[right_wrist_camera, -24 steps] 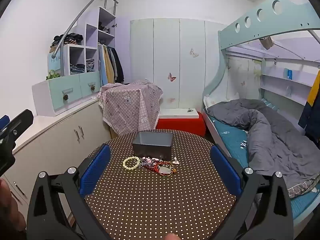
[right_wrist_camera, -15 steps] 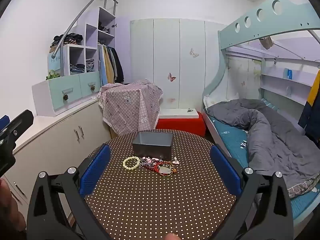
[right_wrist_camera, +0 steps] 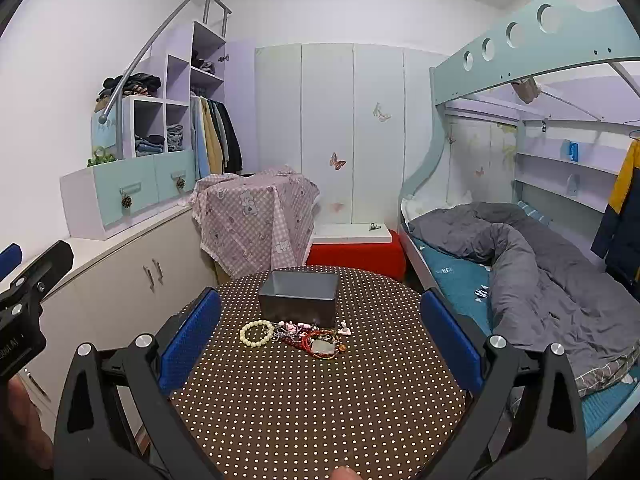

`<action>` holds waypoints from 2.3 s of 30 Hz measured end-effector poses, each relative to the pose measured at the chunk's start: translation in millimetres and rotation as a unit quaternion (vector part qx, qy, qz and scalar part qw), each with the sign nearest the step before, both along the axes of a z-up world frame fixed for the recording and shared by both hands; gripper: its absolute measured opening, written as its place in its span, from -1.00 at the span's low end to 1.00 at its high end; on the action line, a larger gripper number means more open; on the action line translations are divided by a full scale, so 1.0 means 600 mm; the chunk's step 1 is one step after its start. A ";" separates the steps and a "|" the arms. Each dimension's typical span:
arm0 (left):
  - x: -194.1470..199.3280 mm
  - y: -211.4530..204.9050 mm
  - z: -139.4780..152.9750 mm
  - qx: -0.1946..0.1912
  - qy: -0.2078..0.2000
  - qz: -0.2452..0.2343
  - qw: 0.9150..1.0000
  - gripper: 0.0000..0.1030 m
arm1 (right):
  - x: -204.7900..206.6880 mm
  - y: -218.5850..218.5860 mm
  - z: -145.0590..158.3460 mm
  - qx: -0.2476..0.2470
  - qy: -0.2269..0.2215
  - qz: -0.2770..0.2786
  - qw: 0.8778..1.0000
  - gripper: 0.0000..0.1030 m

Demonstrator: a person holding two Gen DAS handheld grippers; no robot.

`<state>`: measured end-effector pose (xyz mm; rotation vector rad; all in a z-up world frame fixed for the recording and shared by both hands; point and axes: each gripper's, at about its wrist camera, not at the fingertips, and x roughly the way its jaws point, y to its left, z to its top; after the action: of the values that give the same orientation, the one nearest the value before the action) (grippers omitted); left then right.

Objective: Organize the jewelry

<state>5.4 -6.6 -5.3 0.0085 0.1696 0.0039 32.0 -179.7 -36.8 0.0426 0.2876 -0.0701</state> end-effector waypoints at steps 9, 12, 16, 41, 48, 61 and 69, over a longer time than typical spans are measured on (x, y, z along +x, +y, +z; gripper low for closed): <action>0.006 -0.002 0.002 -0.001 0.006 -0.004 1.000 0.89 | 0.001 -0.001 0.000 -0.001 -0.004 0.002 1.000 0.87; 0.006 -0.005 0.002 0.001 0.004 -0.004 1.000 0.89 | -0.003 0.001 0.001 -0.001 -0.005 0.002 1.000 0.87; 0.008 -0.005 0.002 0.000 0.007 -0.003 1.000 0.89 | -0.003 0.003 0.001 -0.002 -0.005 0.001 1.000 0.87; 0.054 -0.005 -0.033 0.000 0.037 -0.012 0.999 0.89 | 0.024 0.002 -0.009 -0.007 0.005 0.008 1.000 0.87; 0.132 -0.003 -0.086 0.011 0.080 0.000 0.997 0.89 | 0.079 -0.028 -0.046 -0.006 0.040 -0.004 0.999 0.87; 0.370 -0.035 -0.254 0.045 0.232 -0.026 0.971 0.89 | 0.197 -0.091 -0.179 0.016 0.155 -0.014 0.988 0.87; 0.481 -0.050 -0.331 0.066 0.319 -0.035 0.945 0.88 | 0.260 -0.120 -0.225 0.016 0.201 -0.001 0.979 0.87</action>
<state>294.0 -36.7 -204.0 0.1507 0.8198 -0.0596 188.0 -251.9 -171.8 0.0615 0.6934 -0.0765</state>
